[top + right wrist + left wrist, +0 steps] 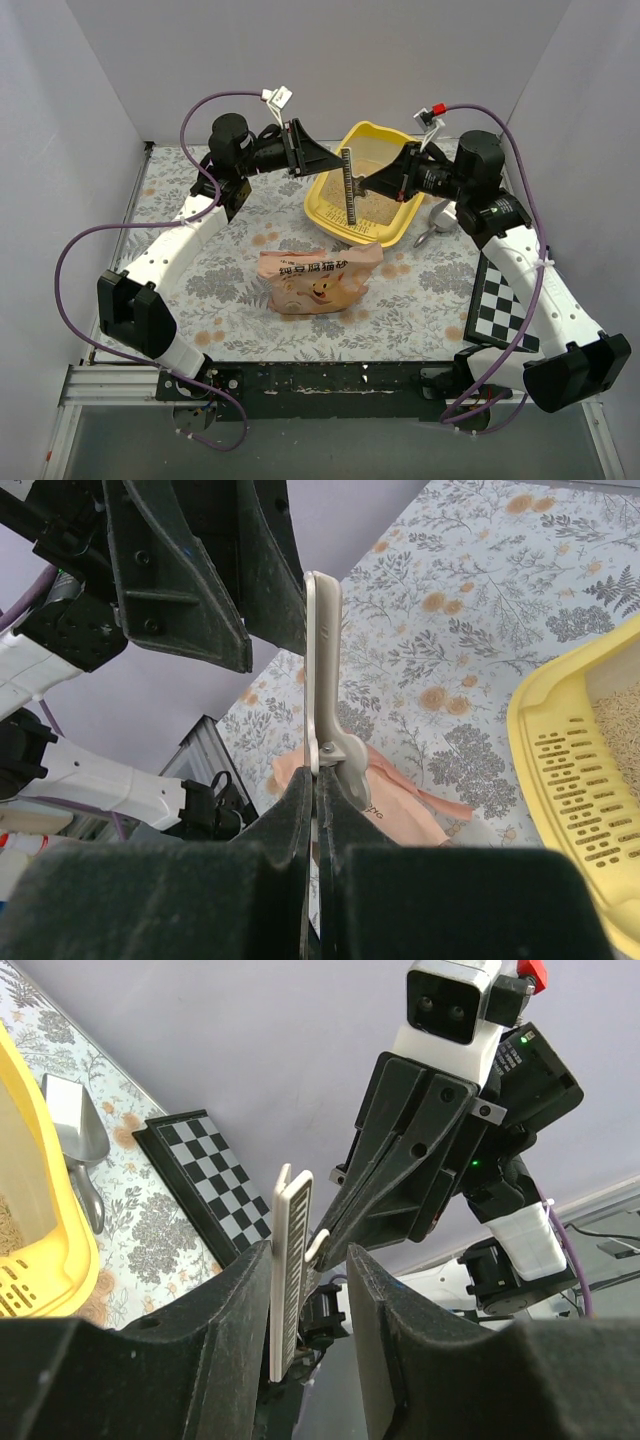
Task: Fill the litter box with clean litter
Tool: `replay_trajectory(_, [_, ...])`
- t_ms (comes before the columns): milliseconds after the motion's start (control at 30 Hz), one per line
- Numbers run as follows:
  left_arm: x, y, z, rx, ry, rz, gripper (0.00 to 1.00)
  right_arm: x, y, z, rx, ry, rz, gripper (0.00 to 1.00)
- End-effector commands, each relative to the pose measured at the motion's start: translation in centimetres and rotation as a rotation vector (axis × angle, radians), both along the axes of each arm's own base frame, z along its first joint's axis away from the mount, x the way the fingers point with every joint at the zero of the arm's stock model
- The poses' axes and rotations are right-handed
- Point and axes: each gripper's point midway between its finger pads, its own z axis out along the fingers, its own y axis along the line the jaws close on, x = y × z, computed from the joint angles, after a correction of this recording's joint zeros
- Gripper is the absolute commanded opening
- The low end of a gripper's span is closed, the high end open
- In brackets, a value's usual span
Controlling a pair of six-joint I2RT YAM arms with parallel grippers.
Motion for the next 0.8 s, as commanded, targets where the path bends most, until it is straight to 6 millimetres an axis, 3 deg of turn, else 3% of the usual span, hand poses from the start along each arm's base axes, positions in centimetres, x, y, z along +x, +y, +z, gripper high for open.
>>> replay_trajectory(0, [-0.5, 0.6, 0.7, -0.017, -0.031, -0.013, 0.35, -0.5, 0.4, 4.3, 0.062, -0.119, 0.018, 0.01])
replay_trajectory(400, [-0.6, 0.8, 0.9, -0.032, -0.048, -0.028, 0.34, -0.5, 1.8, 3.6, 0.065, -0.087, 0.049, 0.01])
replay_trajectory(467, [-0.7, 0.9, 0.9, -0.036, -0.054, -0.036, 0.27, -0.4, 2.0, 3.6, 0.070, -0.087, 0.050, 0.01])
replay_trajectory(600, [-1.0, 1.1, 0.9, -0.043, -0.061, -0.049, 0.03, -0.2, 2.0, 3.7, 0.073, -0.082, 0.044, 0.01])
replay_trajectory(700, [-1.1, 1.3, 1.0, -0.045, -0.067, -0.054, 0.00, -0.3, 1.9, 3.6, 0.066, -0.072, 0.033, 0.01])
replay_trajectory(767, [-1.3, 1.4, 1.1, -0.048, -0.076, -0.059, 0.00, -0.3, 1.7, 3.1, 0.049, -0.065, 0.028, 0.15])
